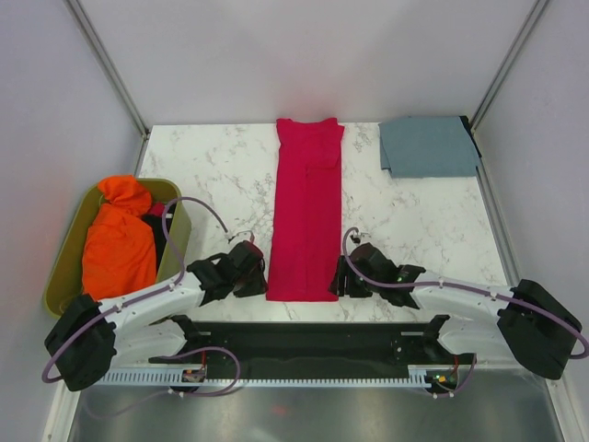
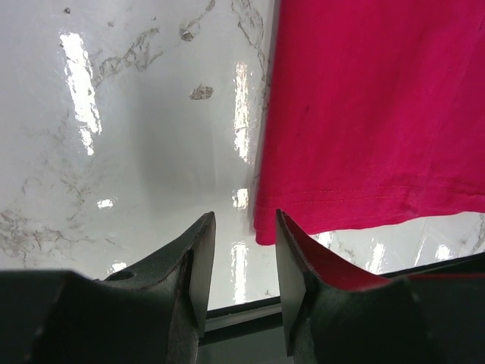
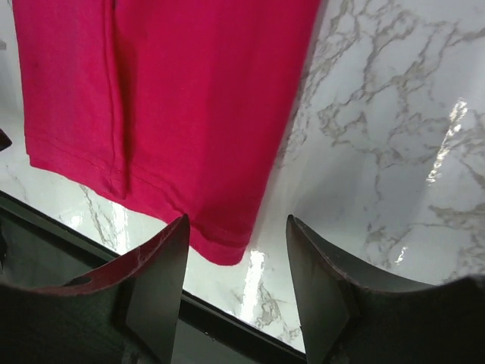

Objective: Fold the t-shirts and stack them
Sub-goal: Fold the tshirt

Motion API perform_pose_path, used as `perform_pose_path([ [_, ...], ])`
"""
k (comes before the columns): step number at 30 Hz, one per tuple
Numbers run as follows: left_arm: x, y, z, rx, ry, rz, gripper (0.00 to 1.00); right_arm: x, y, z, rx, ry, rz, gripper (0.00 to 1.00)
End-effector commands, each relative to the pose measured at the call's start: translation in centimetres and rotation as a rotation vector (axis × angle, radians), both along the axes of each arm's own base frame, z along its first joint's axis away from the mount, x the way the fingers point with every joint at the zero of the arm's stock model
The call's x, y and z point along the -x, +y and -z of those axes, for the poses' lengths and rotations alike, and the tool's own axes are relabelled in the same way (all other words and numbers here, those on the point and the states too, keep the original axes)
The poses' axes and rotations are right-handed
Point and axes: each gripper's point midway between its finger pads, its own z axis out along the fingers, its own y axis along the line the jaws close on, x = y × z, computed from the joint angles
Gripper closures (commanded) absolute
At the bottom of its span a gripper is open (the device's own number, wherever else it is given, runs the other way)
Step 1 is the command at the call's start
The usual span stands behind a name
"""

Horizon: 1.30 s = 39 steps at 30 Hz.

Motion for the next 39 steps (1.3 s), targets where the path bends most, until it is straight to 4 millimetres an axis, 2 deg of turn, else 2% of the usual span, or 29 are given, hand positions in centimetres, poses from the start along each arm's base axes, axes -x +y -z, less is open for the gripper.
perform_pose_path([
  [1,-0.3,-0.9,-0.6,0.070,-0.023,-0.023,0.55,0.2,0.6,0.7,-0.020,0.009,0.039,0.38],
  [3,-0.2,-0.9,-0.6,0.077,-0.024,-0.023,0.55,0.6,0.6,0.9,-0.024,0.023,0.046,0.38],
  [6,0.0,-0.8,-0.4,0.081,-0.024,-0.025,0.55,1.1,0.2,1.4,-0.017,0.031,0.052,0.45],
  [9,0.2,-0.9,0.2,0.084,-0.011,-0.017,0.55,1.4,0.0,1.7,-0.018,0.039,0.054,0.58],
  [10,0.3,-1.0,0.3,0.086,-0.002,-0.013,0.55,1.5,-0.1,1.9,-0.013,0.040,0.055,0.66],
  [12,0.5,-0.9,0.7,0.085,0.004,-0.012,0.55,1.5,-0.3,2.0,-0.008,0.036,0.060,0.73],
  [13,0.5,-0.9,0.8,0.085,0.003,-0.014,0.55,1.6,-0.5,2.3,0.000,0.037,0.063,0.81],
  [15,0.5,-0.9,0.9,0.088,0.000,-0.014,0.55,1.6,-0.7,2.5,0.003,0.036,0.067,0.90],
  [16,0.5,-1.0,0.9,0.097,-0.003,-0.010,0.55,1.7,-0.8,2.7,0.008,0.039,0.066,1.00],
  [21,0.8,-1.5,1.2,0.124,0.014,0.001,0.55,1.8,-0.9,3.0,0.019,0.043,0.058,1.00],
  [28,1.1,-1.8,0.7,0.194,-0.010,-0.013,0.55,1.9,-1.0,3.7,0.042,0.052,0.050,1.00],
  [34,2.0,-1.4,3.2,0.153,0.058,-0.017,0.61,1.9,-1.3,3.7,0.046,0.047,0.055,1.00],
  [37,1.8,-2.0,3.6,0.180,0.059,-0.008,0.75,2.1,-1.6,4.0,0.053,0.052,0.057,1.00],
  [38,1.8,-2.2,3.6,0.186,0.059,-0.006,0.92,2.2,-1.7,4.0,0.056,0.054,0.055,1.00],
  [39,1.8,-2.6,3.2,0.205,0.062,0.003,0.98,2.3,-1.9,4.1,0.062,0.058,0.059,1.00],
])
